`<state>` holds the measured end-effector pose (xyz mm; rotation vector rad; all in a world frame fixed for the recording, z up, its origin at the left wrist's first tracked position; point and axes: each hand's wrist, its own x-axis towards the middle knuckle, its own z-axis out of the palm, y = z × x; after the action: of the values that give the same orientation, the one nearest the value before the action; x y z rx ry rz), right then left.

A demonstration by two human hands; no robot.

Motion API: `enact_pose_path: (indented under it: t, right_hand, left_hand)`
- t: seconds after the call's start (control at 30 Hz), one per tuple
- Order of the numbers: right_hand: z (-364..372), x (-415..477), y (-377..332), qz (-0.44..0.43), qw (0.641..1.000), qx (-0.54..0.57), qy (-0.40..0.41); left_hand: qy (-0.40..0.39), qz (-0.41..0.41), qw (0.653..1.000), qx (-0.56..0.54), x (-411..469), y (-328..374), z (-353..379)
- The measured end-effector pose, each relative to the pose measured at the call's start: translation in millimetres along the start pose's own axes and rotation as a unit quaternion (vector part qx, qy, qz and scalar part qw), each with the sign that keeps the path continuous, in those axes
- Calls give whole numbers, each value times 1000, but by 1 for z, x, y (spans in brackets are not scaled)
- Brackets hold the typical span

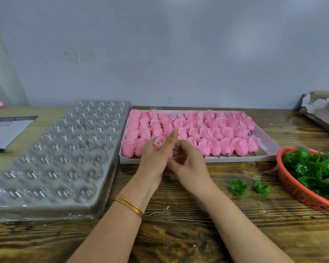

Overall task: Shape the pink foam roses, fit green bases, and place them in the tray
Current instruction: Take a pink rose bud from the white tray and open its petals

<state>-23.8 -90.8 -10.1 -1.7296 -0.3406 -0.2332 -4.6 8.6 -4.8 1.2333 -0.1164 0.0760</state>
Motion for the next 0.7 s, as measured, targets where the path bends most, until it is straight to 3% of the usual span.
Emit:
enact_pose_path:
  t: [0.27, 0.7]
  right_hand:
    - [-5, 3, -3, -2, 997, 22, -69]
    - [0, 0, 3, 27, 999, 32, 0]
  left_hand:
    - [-41, 15, 999, 22, 2, 1, -5]
    - [-36, 6, 999, 27, 0, -3, -1]
